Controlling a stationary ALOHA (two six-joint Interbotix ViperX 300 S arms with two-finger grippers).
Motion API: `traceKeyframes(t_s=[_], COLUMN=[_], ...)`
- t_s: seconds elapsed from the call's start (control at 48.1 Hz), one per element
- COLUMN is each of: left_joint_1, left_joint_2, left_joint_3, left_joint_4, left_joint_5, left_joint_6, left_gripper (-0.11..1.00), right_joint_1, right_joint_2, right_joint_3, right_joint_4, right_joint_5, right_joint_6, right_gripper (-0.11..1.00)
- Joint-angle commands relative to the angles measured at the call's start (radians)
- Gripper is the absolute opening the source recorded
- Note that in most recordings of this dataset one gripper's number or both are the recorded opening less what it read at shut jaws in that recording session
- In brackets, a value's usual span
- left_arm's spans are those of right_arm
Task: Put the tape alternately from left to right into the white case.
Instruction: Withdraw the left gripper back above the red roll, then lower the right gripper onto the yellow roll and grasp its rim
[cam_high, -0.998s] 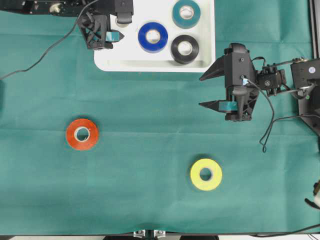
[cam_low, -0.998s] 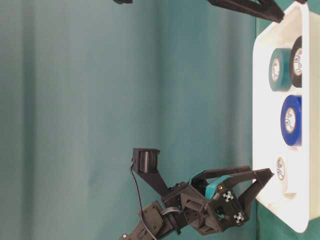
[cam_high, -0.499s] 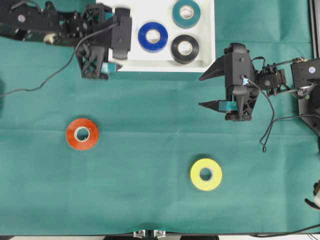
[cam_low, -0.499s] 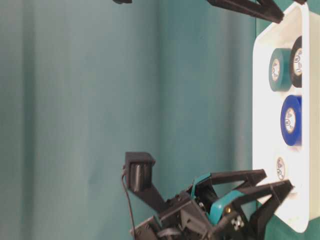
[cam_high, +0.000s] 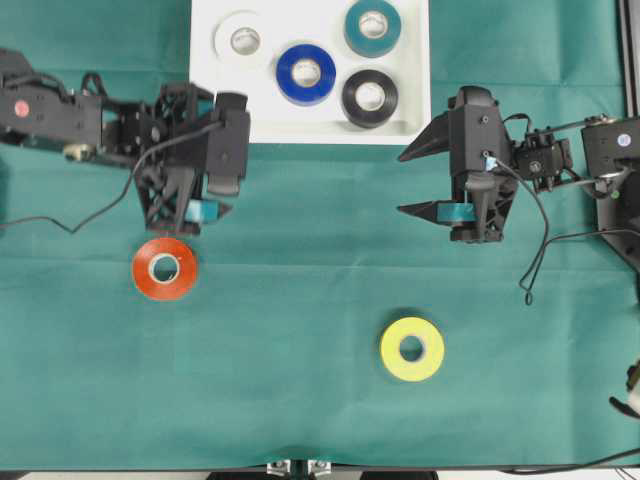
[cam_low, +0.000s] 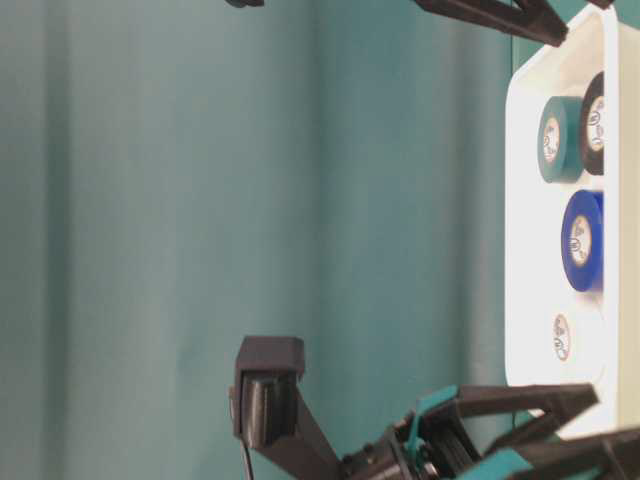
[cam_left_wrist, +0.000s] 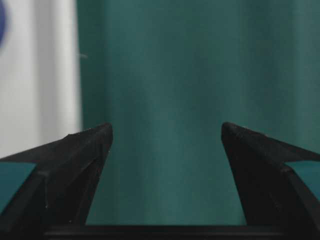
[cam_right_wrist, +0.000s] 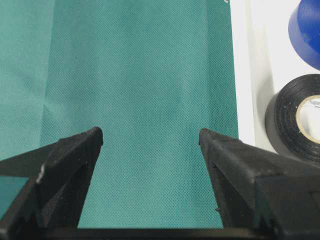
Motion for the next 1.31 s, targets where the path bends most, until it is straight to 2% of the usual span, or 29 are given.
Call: traceKeyframes(t_s=[0.0, 0.166, 0.748, 0.873, 1.081, 1.289], left_joint_1=[-0.034, -0.049, -0.051, -0.049, -0.049, -0.049], left_joint_2=[-0.026, -0.025, -0.018, -0.018, -0.017, -0.017], left_joint_3=[-0.006, 0.002, 0.003, 0.003, 0.003, 0.003], left_joint_4=[-0.002, -0.002, -0.002, -0.002, -0.002, -0.002], left_joint_5=[-0.005, -0.006, -0.008, -0.008, -0.008, -0.012], left_joint_6=[-0.028, -0.066, -0.066, -0.066, -0.066, -0.066], left_gripper=[0.81, 0.81, 0.81, 0.81, 0.81, 0.81], right_joint_1=[0.002, 0.002, 0.015, 0.054, 0.155, 0.270], right_joint_2=[-0.011, -0.012, -0.017, -0.031, -0.038, -0.035], right_joint_3=[-0.008, -0.009, -0.006, -0.006, -0.006, -0.009], right_joint_4=[0.000, 0.002, 0.008, 0.011, 0.009, 0.009], right_joint_5=[-0.008, -0.005, -0.002, 0.003, 0.005, 0.005], right_joint_6=[0.002, 0.002, 0.003, 0.011, 0.109, 0.158], right_gripper=[0.84, 0.84, 0.84, 0.84, 0.84, 0.84])
